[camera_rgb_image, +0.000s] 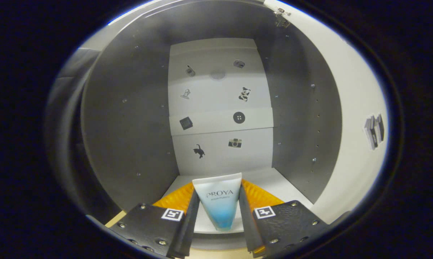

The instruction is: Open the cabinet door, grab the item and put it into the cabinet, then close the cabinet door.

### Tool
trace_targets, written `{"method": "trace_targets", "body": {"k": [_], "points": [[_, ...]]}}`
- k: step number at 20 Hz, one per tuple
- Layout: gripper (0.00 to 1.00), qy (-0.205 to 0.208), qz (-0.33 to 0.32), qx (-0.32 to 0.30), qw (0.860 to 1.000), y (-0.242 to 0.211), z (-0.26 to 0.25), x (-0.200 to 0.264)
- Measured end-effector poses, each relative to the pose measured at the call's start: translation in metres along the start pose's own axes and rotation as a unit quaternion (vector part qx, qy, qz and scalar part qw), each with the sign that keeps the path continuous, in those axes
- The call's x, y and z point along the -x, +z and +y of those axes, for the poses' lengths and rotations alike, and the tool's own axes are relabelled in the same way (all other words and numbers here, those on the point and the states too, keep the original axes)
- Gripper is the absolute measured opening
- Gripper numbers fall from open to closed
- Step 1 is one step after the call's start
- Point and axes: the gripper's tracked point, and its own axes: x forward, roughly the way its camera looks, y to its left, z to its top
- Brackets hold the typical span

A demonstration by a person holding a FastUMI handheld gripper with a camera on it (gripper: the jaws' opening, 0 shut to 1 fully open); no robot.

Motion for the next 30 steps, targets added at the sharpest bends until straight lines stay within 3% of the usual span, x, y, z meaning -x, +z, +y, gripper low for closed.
{"method": "trace_targets", "body": {"k": [4, 13, 17, 22, 28, 30], "points": [[0.57, -0.011, 0.011, -0.001, 1.0, -0.011, -0.003, -0.026], [0.58, -0.009, 0.013, -0.018, 1.0, -0.013, -0.005, -0.036], [0.65, -0.011, 0.01, -0.024, 1.0, -0.011, -0.007, -0.036], [0.84, -0.009, 0.003, -0.034, 0.999, -0.006, -0.004, -0.031], [0.97, -0.013, -0.012, -0.039, 0.999, 0.008, 0.001, -0.005], [0.97, -0.019, -0.02, -0.029, 0.999, 0.014, 0.001, 0.012]]}}
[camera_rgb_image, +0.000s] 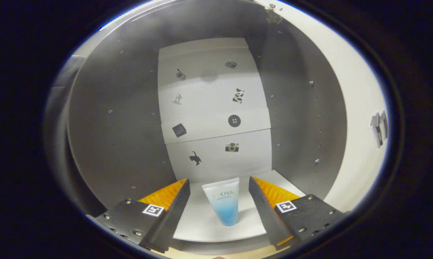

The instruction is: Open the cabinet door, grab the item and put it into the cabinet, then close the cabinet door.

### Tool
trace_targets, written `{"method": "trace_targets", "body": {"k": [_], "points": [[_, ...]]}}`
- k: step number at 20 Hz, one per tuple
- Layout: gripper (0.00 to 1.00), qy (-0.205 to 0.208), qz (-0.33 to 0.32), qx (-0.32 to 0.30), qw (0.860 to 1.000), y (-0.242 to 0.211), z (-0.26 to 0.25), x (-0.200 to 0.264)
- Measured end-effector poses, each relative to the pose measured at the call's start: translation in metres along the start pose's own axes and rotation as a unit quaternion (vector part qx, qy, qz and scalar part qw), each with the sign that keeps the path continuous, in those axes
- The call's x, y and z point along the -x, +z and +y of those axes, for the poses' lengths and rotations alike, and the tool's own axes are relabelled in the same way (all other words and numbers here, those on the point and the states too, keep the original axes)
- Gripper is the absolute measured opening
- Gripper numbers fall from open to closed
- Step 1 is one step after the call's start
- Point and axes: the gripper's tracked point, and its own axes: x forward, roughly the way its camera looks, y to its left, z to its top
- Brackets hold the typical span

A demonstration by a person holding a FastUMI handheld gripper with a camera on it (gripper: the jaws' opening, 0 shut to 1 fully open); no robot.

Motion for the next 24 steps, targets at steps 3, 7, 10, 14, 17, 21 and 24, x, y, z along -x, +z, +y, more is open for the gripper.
{"method": "trace_targets", "body": {"k": [3, 7, 10, 14, 17, 21, 24], "points": [[0.97, -0.006, -0.006, 0.013, 1.0, 0.006, 0.003, 0.036], [0.97, -0.012, -0.015, 0.03, 0.999, 0.013, 0.003, 0.102], [0.97, -0.015, -0.017, 0.041, 0.999, 0.011, 0.002, 0.16], [0.97, -0.036, -0.02, 0.075, 0.996, 0.013, -0.013, 0.24], [0.97, -0.045, -0.015, 0.077, 0.996, 0.014, -0.03, 0.296], [0.96, -0.091, 0.008, 0.081, 0.993, 0.014, -0.084, 0.363], [0.96, -0.12, 0.011, 0.068, 0.99, 0.022, -0.128, 0.399]]}}
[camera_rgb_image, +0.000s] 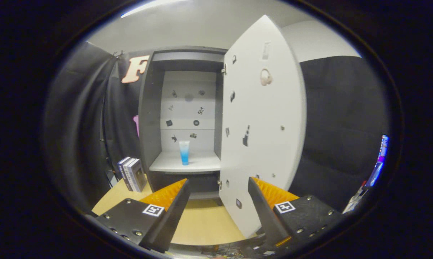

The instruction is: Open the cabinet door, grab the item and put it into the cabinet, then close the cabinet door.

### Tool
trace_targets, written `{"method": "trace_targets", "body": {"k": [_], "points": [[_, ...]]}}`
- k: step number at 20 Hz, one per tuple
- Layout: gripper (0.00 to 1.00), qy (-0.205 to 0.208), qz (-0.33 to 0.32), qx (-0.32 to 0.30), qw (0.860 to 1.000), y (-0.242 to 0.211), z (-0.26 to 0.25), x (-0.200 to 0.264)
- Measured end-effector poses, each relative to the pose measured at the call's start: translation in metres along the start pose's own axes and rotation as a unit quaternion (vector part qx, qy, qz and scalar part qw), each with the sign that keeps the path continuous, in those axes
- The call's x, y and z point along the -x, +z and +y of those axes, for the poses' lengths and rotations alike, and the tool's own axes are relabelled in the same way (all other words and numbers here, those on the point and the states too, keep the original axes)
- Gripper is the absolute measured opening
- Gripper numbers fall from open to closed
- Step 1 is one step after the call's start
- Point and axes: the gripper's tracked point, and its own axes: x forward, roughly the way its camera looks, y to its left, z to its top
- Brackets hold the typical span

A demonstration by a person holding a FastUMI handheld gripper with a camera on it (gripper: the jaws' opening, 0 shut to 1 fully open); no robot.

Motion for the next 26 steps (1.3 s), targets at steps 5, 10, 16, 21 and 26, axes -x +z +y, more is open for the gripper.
{"method": "trace_targets", "body": {"k": [5, 10, 16, 21, 26], "points": [[0.96, -0.053, -0.006, -0.009, 0.999, 0.003, -0.092, -0.002], [0.97, -0.052, 0.005, -0.027, 0.998, -0.001, -0.158, -0.024], [0.98, 0.019, 0.023, -0.049, 0.998, -0.01, -0.153, -0.061], [0.97, 0.051, 0.014, -0.033, 0.998, -0.007, -0.144, -0.068], [0.97, 0.116, 0.011, -0.032, 0.993, -0.006, -0.101, -0.061]]}}
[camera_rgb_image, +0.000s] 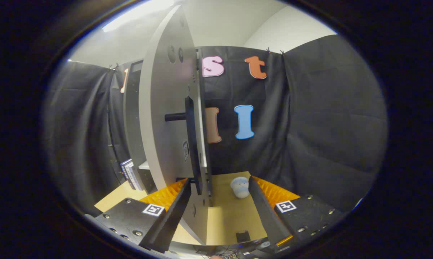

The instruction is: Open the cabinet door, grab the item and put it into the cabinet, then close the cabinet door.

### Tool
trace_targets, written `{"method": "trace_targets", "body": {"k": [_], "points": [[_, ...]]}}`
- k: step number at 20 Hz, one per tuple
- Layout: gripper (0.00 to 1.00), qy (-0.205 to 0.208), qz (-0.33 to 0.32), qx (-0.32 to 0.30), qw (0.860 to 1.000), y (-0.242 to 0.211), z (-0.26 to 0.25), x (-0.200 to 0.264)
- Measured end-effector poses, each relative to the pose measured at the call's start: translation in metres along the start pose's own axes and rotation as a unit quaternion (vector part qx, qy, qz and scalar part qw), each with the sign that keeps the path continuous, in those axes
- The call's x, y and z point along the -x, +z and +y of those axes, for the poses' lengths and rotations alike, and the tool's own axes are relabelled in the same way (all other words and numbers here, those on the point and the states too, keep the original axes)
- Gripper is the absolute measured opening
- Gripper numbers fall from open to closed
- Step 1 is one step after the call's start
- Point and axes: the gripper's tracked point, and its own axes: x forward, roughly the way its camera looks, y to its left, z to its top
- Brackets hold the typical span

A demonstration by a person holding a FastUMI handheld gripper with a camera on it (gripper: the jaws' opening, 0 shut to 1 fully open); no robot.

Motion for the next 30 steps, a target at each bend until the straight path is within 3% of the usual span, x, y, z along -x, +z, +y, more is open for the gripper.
{"method": "trace_targets", "body": {"k": [8, 16, 23, 30], "points": [[0.97, 0.083, 0.015, -0.008, 0.996, -0.005, 0.083, -0.012], [1.0, 0.138, 0.016, -0.011, 0.99, -0.011, 0.175, -0.052], [1.0, 0.161, -0.009, 0.008, 0.987, -0.015, 0.267, -0.124], [1.0, 0.13, -0.023, 0.018, 0.991, -0.008, 0.318, -0.195]]}}
